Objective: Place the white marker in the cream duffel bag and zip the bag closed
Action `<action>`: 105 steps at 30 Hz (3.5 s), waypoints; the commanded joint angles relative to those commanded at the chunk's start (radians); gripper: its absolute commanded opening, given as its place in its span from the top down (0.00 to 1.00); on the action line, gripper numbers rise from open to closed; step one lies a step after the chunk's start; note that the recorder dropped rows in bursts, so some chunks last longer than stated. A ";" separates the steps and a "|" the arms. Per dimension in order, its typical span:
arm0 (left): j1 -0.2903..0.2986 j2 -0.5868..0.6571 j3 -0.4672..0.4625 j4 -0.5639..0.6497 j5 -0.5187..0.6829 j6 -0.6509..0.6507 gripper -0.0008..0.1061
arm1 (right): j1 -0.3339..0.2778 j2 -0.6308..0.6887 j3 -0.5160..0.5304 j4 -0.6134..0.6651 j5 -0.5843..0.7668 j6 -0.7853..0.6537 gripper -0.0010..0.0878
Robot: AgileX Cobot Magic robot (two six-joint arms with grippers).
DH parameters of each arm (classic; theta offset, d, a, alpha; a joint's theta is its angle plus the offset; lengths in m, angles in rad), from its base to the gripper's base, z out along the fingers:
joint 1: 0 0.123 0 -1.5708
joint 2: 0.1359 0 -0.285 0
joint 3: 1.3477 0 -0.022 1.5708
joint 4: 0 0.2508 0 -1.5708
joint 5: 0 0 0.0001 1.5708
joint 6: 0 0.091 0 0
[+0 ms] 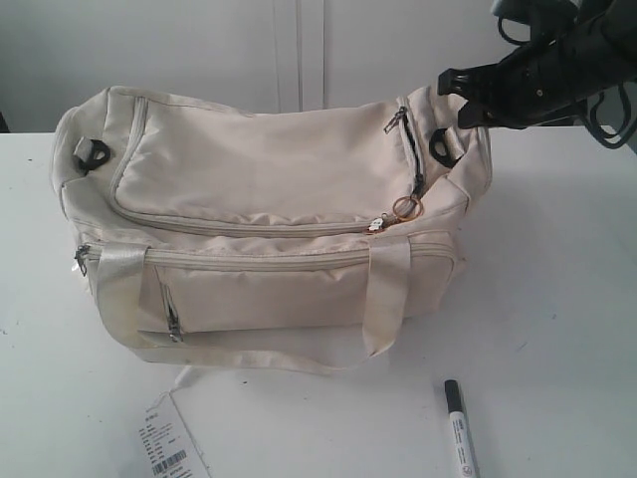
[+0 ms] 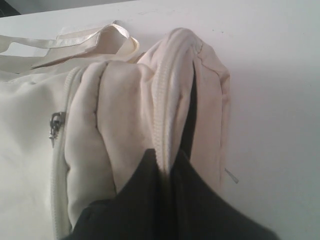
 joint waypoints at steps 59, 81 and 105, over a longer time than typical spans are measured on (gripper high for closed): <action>-0.421 1.024 -0.798 -0.952 0.460 1.137 0.99 | 0.000 0.000 0.000 -0.002 -0.002 0.000 0.99; -0.478 1.334 -1.047 -0.920 0.456 1.133 0.94 | 0.000 0.000 0.000 -0.002 -0.002 0.000 0.99; -0.426 1.559 -1.258 -0.872 0.542 0.755 0.36 | 0.000 0.000 0.000 -0.002 -0.002 0.000 0.99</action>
